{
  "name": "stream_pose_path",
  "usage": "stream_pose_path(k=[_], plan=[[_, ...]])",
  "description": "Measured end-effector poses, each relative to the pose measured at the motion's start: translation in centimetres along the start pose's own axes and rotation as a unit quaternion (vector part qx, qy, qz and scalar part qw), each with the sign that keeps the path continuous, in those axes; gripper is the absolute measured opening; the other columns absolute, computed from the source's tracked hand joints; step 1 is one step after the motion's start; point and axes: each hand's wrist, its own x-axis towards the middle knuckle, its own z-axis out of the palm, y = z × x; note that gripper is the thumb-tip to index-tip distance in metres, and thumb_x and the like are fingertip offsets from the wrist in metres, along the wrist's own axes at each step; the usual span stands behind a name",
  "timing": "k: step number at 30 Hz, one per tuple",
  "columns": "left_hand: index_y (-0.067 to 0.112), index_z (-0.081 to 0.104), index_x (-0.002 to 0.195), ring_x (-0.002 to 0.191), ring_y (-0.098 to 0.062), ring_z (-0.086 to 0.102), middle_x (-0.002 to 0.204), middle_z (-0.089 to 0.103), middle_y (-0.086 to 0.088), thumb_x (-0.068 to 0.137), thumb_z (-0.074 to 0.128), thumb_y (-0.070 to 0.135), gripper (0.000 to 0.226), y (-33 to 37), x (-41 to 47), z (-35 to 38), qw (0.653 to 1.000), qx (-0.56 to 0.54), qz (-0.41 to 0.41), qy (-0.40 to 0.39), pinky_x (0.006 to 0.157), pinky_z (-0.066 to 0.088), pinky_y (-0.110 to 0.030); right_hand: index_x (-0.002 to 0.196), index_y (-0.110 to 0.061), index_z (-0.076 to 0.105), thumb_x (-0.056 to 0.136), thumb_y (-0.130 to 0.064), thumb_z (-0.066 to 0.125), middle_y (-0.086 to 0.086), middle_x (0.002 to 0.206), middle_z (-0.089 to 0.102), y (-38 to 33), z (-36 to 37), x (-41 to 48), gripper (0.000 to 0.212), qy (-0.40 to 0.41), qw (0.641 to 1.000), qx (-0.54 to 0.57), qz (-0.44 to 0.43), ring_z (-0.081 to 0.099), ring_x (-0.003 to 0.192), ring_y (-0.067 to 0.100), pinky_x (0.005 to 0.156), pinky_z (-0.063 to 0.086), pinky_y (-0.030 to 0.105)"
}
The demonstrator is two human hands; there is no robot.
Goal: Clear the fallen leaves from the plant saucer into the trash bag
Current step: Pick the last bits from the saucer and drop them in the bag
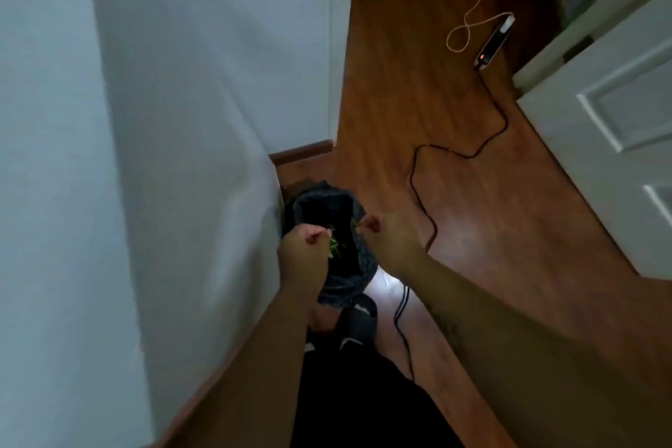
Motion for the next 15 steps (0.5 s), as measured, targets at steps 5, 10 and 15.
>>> stream_pose_path(k=[5,10,15], plan=[[0.012,0.072,0.099,0.088,-0.025,0.066,0.093,0.071,-0.008,0.094,0.061,0.016,0.013,-5.2,3.2,2.2,1.000,0.019,0.007,-0.009,0.080,0.055,-0.035,0.095,-0.005,0.070,0.090,-0.011,0.061,0.013,0.096,0.069,4.4,4.3,3.3,0.012,0.000,1.000,-0.023,0.017,0.060,0.087,0.021,0.082,0.051,0.032],[0.013,0.074,0.102,0.096,-0.023,0.067,0.103,0.073,-0.007,0.094,0.059,0.011,0.017,-6.4,4.0,2.7,1.000,-0.012,-0.011,0.000,0.093,0.054,-0.038,0.105,-0.005,0.073,0.091,-0.010,0.060,0.013,0.104,0.072,6.1,5.9,4.2,0.020,0.000,1.000,-0.023,0.014,0.064,0.091,0.021,0.075,0.043,0.017],[0.019,0.072,0.086,0.084,-0.015,0.068,0.087,0.073,0.000,0.089,0.066,0.015,0.008,-5.2,3.0,1.6,1.000,-0.021,0.008,0.011,0.079,0.055,-0.029,0.086,-0.011,0.070,0.086,-0.011,0.065,0.004,0.080,0.066,5.2,4.9,3.8,0.005,0.024,0.999,-0.002,0.028,0.058,0.075,0.014,0.068,0.043,0.022]])
